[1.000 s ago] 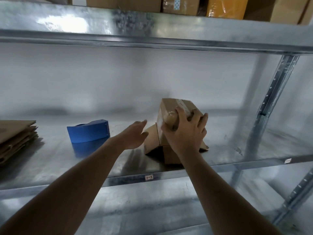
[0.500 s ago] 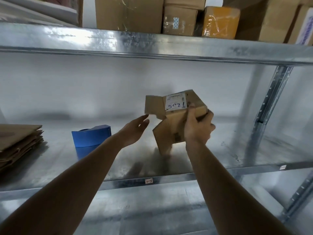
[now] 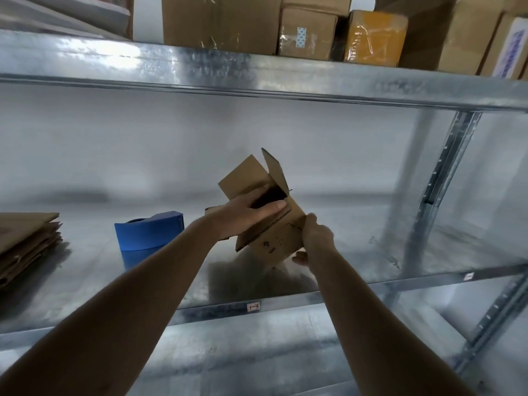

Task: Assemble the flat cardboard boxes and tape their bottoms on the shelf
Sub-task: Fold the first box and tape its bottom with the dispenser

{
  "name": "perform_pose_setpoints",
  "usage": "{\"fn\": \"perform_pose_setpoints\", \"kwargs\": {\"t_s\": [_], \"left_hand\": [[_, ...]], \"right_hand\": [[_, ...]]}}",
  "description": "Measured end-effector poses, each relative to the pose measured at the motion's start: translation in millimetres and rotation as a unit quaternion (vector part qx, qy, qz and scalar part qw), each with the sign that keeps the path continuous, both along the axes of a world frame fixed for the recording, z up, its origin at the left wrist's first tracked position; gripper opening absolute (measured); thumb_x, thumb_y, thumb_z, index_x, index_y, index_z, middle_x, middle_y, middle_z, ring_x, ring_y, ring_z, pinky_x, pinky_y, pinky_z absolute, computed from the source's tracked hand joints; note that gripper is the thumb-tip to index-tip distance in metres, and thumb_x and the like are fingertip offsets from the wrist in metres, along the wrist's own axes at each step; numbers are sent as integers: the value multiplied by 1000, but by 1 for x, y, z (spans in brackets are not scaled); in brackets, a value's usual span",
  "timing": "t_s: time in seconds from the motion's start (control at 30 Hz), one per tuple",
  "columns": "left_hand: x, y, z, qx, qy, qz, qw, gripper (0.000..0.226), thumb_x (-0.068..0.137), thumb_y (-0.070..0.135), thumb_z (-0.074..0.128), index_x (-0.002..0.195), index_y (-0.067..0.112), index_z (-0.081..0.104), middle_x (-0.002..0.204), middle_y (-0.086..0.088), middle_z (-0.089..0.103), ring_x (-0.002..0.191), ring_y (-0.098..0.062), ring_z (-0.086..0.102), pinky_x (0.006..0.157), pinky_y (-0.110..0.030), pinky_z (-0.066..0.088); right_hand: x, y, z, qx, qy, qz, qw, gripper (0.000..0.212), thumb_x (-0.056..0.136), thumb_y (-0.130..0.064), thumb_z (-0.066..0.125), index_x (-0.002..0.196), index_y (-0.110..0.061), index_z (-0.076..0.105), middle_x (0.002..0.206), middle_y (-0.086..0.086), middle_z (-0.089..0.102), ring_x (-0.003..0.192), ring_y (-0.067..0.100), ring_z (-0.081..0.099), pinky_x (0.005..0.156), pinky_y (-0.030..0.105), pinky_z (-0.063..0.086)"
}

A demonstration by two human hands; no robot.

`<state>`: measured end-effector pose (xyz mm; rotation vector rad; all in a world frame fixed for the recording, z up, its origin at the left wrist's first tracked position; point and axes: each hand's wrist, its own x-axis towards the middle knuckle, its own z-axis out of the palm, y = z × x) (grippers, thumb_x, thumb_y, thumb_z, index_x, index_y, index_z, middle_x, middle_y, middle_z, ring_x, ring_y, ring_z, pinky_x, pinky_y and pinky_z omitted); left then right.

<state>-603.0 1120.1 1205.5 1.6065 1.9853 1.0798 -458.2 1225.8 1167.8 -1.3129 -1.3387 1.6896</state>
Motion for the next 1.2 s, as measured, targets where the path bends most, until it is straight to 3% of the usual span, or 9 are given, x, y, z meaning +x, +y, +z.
{"fn": "perform_pose_setpoints", "kwargs": {"t_s": [0.17,0.23,0.33,0.47,0.57,0.7,0.9,1.1,1.2], "left_hand": [[16,16,12,-4,58,-2,998,63,95,70,53,151,46,39,133,21,45,125,-6,48,97,-27,38],[22,27,14,-18,85,3,996,71,89,79,52,148,41,44,132,21,50,119,-6,52,102,-32,44],[16,47,12,-33,132,-6,991,53,90,71,51,125,33,62,117,10,67,104,-12,66,92,-39,57],[1,54,13,-63,268,47,960,12,101,33,54,105,22,57,106,4,61,90,-8,58,78,-26,46],[-17,52,0,-110,333,121,929,42,97,64,43,92,23,53,110,-2,61,105,-19,57,99,-44,45],[-24,45,-10,-95,266,112,953,50,94,73,45,86,25,56,138,-5,48,139,-28,35,116,-47,34],[-21,44,-10,-86,176,89,977,53,85,77,58,89,25,56,131,3,36,125,-19,39,109,-44,43],[-20,42,-4,-38,192,106,975,67,70,87,57,72,20,55,103,7,55,116,-21,45,93,-42,50],[-14,38,2,-44,189,110,975,76,72,87,59,85,12,60,114,1,54,130,-28,42,99,-42,47]], "right_hand": [[19,7,16,403,3,-199,893,34,105,-19,52,138,-21,51,138,2,55,111,17,59,92,33,55],[24,5,27,576,84,-168,795,30,102,-20,50,129,-20,63,132,-6,64,117,6,58,99,25,51],[21,18,36,698,-51,-32,714,42,97,-27,46,129,-15,70,140,2,65,139,12,50,120,36,38],[26,32,34,601,-291,28,744,57,95,-49,23,118,-22,68,129,3,67,137,20,51,130,46,2],[33,34,28,523,-397,57,752,59,101,-57,32,136,-18,60,155,7,48,151,23,34,124,52,-15],[32,44,25,469,-431,77,767,71,95,-64,37,137,-13,61,158,9,44,151,26,32,127,54,8],[37,46,33,438,-405,61,800,53,91,-62,45,108,-18,70,111,3,68,112,26,60,107,44,39],[38,41,22,437,-386,48,811,71,82,-66,32,125,-20,64,139,6,58,133,29,49,118,51,32],[36,33,22,415,-384,37,824,65,93,-61,43,148,-25,49,171,16,7,158,38,1,128,53,10]]}}
